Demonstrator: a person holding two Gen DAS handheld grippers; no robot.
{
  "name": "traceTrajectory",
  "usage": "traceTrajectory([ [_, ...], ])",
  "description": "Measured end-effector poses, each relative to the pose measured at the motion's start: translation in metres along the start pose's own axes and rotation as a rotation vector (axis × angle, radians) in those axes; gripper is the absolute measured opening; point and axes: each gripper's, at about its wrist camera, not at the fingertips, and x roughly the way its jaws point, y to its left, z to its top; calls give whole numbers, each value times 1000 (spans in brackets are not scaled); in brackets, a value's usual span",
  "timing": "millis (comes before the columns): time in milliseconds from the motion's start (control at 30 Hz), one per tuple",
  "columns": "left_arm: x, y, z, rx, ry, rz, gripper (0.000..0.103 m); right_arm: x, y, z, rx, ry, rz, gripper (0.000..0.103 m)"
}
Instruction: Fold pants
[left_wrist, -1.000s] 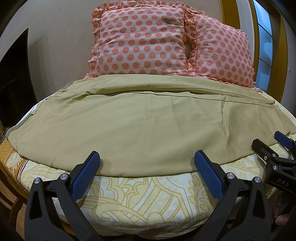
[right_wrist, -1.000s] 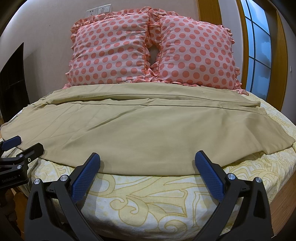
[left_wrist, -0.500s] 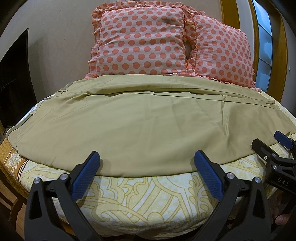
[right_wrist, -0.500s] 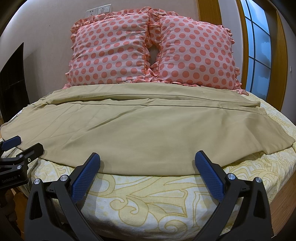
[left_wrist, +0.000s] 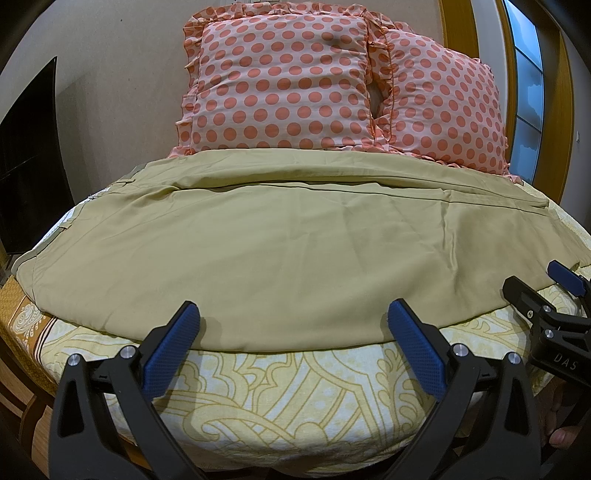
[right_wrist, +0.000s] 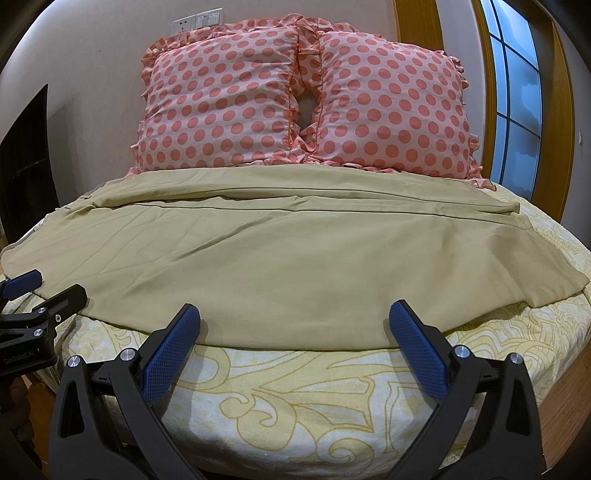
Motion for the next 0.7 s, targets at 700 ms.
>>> traceTrajectory([
  [700,0,1,3,1,9,-5,101,-4,-1,0,0,5,0,102],
])
